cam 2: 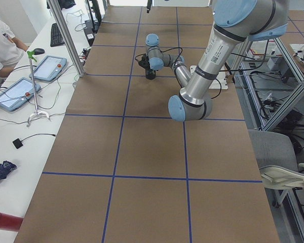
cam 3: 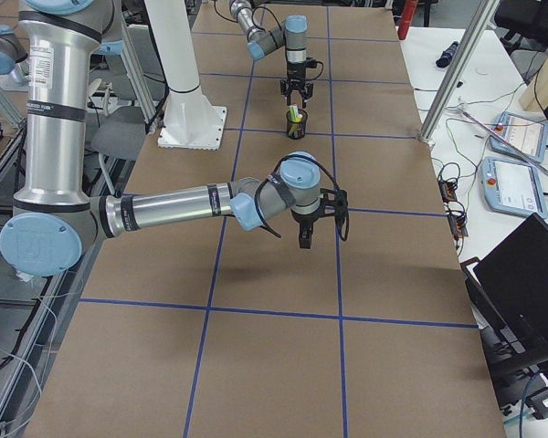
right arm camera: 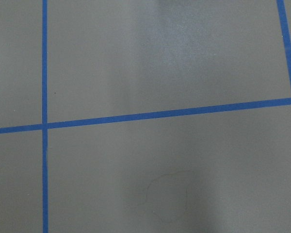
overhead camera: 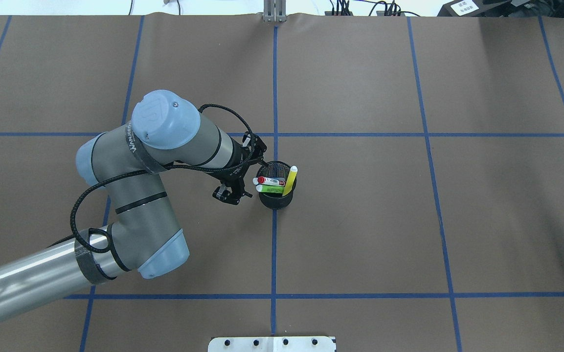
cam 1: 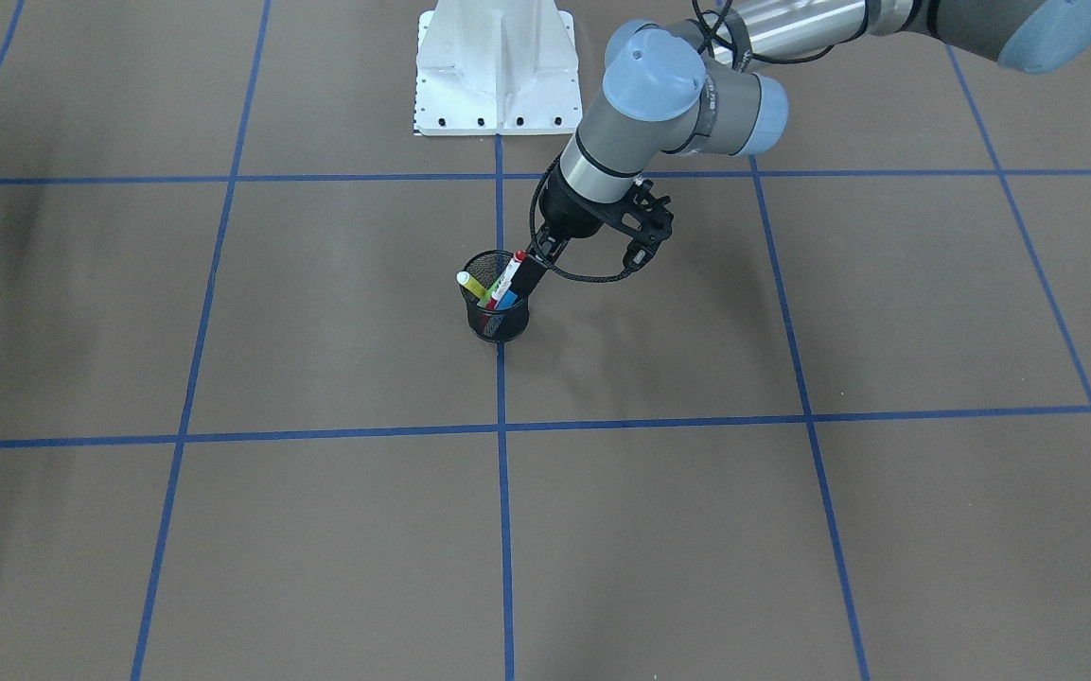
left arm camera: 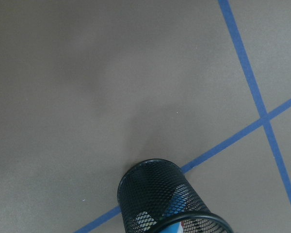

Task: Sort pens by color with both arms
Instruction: 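Grasp the blue marker in the pen cup with the left gripper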

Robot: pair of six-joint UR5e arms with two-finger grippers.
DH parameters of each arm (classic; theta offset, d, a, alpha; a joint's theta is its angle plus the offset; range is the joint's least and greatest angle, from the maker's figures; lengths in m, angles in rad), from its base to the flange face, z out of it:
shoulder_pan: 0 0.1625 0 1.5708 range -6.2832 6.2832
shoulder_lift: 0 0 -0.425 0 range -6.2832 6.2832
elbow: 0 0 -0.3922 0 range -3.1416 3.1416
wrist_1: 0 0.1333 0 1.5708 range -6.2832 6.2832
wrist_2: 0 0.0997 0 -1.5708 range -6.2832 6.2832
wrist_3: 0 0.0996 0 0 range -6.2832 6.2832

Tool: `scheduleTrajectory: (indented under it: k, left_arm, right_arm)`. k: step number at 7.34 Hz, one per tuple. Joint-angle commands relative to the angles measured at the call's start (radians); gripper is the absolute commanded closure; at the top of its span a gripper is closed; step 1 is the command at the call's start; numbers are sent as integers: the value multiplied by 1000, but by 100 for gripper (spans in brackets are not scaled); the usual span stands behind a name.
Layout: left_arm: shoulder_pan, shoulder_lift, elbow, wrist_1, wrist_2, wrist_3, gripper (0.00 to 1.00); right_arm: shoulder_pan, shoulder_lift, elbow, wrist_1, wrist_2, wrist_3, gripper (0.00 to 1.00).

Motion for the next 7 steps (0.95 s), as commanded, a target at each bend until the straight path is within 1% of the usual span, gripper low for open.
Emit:
scheduleTrajectory:
  k: [1,2,3,4,6,7]
  left_arm:
    - [0,1,-2,-2,0,-2,66]
    - [0,-1,-8,-2,0,-2,71]
    - [0,1,-9,-2,0,-2,86]
    - [0,-1,-12,-3,0,-2,100]
    - [-4,4,-55,3,0,-2,100]
    - [-14,13,-113,15,2,-2,100]
  right_arm:
    - [0,-1,-1,0,-2,0,1]
    - [0,-1,0,0,-2,0,1]
    - [0,-1,0,0,-2,0,1]
    - [0,-1,0,0,-2,0,1]
    - [0,-2,2,0,-26,0,1]
    - [0,-2,2,0,-26,-2,1]
